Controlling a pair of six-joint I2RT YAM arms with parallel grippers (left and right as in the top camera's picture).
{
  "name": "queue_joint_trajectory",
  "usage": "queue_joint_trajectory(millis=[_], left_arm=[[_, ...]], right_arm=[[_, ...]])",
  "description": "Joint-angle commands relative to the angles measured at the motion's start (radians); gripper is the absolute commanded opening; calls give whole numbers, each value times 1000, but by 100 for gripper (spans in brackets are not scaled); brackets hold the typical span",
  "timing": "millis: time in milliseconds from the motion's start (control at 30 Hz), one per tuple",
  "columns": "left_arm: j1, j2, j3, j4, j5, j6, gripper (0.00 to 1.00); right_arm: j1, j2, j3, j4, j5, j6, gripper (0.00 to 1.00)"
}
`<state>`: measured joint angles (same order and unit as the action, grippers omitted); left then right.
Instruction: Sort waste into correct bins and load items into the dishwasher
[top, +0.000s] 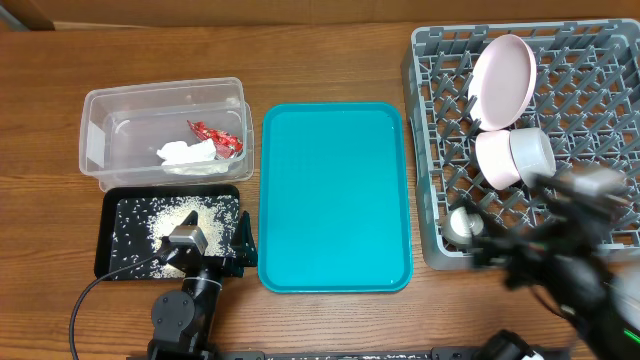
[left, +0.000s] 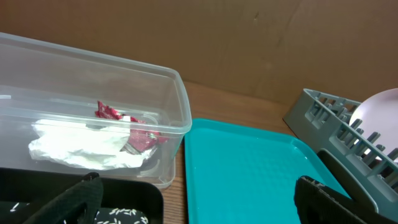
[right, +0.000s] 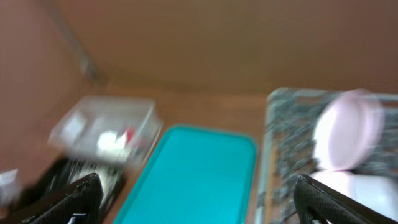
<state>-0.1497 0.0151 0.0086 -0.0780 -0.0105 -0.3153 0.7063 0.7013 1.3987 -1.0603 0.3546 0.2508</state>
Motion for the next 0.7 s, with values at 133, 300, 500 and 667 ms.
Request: queue_joint_trajectory(millis=[133, 300, 500, 667], left_arm=[[5, -10, -4, 1, 11, -10, 100], [5, -10, -4, 1, 11, -10, 100], [5, -10, -4, 1, 11, -10, 100], [5, -10, -4, 1, 11, -10, 100]], right_arm=[[-344, -182, -227, 132, -103, -10, 100], [-555, -348, -537, 340, -396, -105, 100], [-685, -549, -924, 635, -644, -98, 100], [-719, -650, -1103, 724, -647, -98, 100]])
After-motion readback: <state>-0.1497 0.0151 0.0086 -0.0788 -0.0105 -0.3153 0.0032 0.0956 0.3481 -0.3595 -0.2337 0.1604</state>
